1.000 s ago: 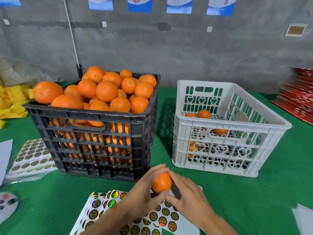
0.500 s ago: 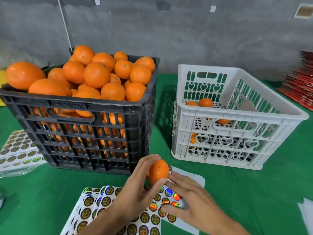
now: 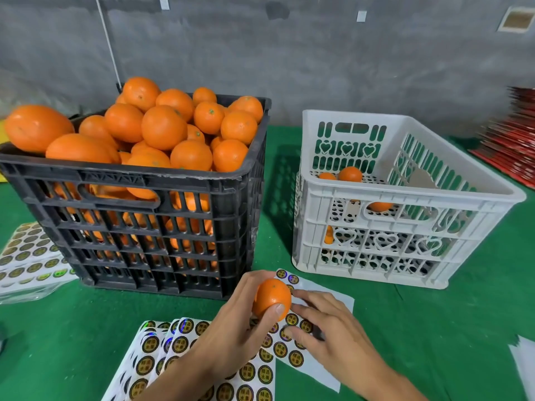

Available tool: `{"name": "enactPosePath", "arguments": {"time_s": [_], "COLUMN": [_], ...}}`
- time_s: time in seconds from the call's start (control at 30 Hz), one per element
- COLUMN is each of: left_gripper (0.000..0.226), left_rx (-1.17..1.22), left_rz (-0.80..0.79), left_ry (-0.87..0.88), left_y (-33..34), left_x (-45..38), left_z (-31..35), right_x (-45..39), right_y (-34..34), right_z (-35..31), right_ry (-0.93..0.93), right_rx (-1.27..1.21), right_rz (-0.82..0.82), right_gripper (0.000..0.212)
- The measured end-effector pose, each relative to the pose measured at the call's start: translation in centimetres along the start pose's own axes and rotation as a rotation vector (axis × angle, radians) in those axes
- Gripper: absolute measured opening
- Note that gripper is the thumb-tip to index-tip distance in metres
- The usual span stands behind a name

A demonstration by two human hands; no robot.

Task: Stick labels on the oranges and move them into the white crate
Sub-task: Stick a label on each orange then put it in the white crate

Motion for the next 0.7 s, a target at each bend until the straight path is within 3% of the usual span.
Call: {"name": "enactPosePath", "arguments": {"time_s": [0.33, 0.7], "left_gripper": [0.044, 0.045], "left_rx": [0.049, 0.045], "left_rz": [0.002, 0.012], "left_ry": [-0.027, -0.051], "left_y": [-0.07, 0.13], "left_x": [-0.04, 0.04], "left_z": [0.06, -0.01], "right_x": [-0.55, -0.08], "right_y": [0.49, 0.60], "right_z": [-0.01, -0.52], "right_ry": [0.114, 0.035], "right_rx": [-0.056, -0.104], "right_rz": [0.065, 0.215], "right_gripper": [0.047, 0.020]}}
Point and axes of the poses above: each hand's wrist, its own x-axis away from the middle knuckle, its own y-axis out of the palm, z = x × y, the point moved 1 cm from there along -x, towards the middle knuckle, and after that the axes turned 8 degrees about y, right-handed, at the moved point
